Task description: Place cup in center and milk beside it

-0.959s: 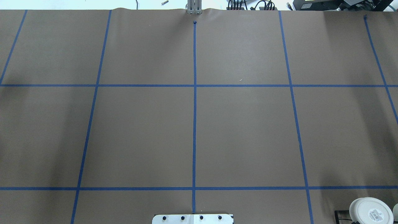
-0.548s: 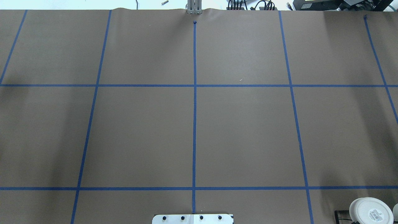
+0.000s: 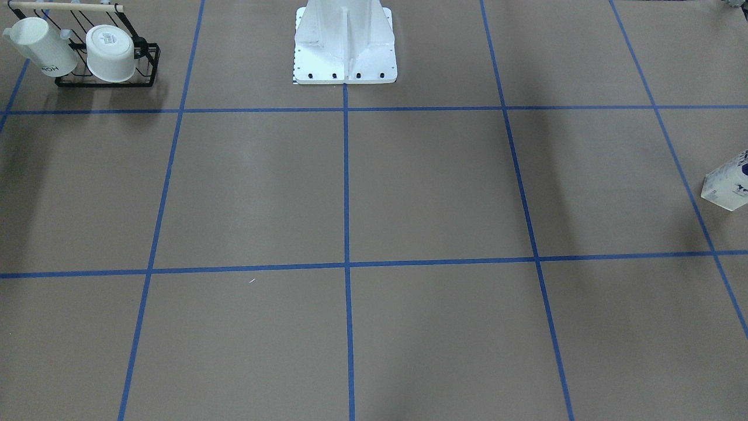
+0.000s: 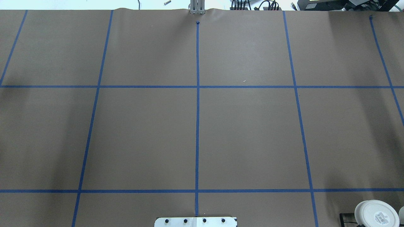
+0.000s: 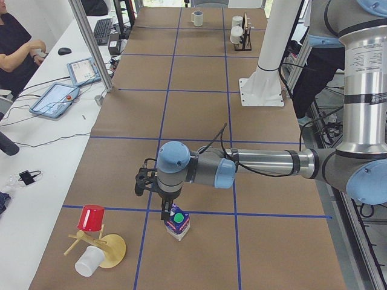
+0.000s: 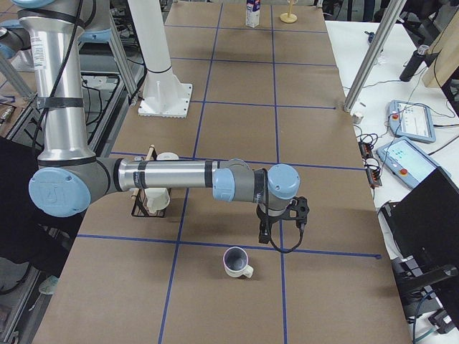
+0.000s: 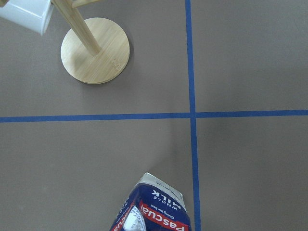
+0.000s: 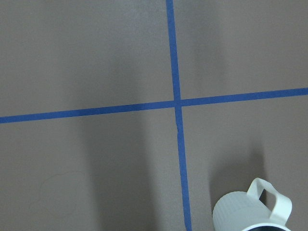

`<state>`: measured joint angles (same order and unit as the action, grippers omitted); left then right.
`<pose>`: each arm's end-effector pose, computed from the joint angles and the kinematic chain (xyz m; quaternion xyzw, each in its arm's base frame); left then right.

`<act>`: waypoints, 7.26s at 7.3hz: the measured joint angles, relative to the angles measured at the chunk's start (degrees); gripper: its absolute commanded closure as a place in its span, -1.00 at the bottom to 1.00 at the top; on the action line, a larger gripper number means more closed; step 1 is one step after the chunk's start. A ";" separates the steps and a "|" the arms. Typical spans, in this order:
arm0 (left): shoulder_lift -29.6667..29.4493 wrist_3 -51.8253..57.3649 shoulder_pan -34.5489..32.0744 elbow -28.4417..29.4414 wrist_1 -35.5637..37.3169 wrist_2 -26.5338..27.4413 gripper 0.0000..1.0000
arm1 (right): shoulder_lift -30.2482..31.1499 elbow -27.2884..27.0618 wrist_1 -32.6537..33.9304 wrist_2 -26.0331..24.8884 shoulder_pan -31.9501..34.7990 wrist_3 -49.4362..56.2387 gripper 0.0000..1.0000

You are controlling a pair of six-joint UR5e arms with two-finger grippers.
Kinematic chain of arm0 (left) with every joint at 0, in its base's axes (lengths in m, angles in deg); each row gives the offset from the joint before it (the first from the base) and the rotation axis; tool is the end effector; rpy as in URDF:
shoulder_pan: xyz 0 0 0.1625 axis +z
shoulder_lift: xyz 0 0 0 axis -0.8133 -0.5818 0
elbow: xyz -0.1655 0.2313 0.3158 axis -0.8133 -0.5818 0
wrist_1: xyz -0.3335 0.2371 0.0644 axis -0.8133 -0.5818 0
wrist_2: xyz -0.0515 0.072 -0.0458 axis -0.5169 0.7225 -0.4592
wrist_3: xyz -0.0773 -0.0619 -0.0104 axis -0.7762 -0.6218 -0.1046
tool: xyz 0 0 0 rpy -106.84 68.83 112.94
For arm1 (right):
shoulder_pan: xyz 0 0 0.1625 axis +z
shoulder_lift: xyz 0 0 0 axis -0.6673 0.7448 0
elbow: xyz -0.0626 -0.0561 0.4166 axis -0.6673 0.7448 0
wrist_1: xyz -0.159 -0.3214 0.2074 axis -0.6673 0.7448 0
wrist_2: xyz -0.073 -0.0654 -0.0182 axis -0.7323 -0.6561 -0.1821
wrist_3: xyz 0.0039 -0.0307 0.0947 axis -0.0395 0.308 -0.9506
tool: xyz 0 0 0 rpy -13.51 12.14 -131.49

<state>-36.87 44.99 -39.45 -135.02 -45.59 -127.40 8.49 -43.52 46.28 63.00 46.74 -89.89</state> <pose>-0.0952 -0.4594 0.6294 0.0853 0.3737 -0.0209 0.9234 0.0465 -0.5134 0.6334 -0.0345 -0.4068 0.0442 0.9118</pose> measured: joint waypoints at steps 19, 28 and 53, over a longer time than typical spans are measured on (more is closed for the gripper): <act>-0.57 -0.11 -0.04 1.57 -2.83 -3.27 -0.96 | 8.05 15.03 -21.70 -2.98 0.17 4.15 0.42; -0.66 -0.13 -0.16 0.93 -2.74 -3.21 -0.96 | 1.40 14.85 -18.71 2.75 3.23 3.40 1.00; -0.24 0.43 -1.10 1.36 -2.42 -4.68 -0.96 | -46.66 12.99 -12.79 -19.15 -43.94 -62.28 -1.00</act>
<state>-37.11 45.42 -40.54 -133.66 -48.01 -132.09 -38.17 -30.53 33.49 43.85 2.80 -152.17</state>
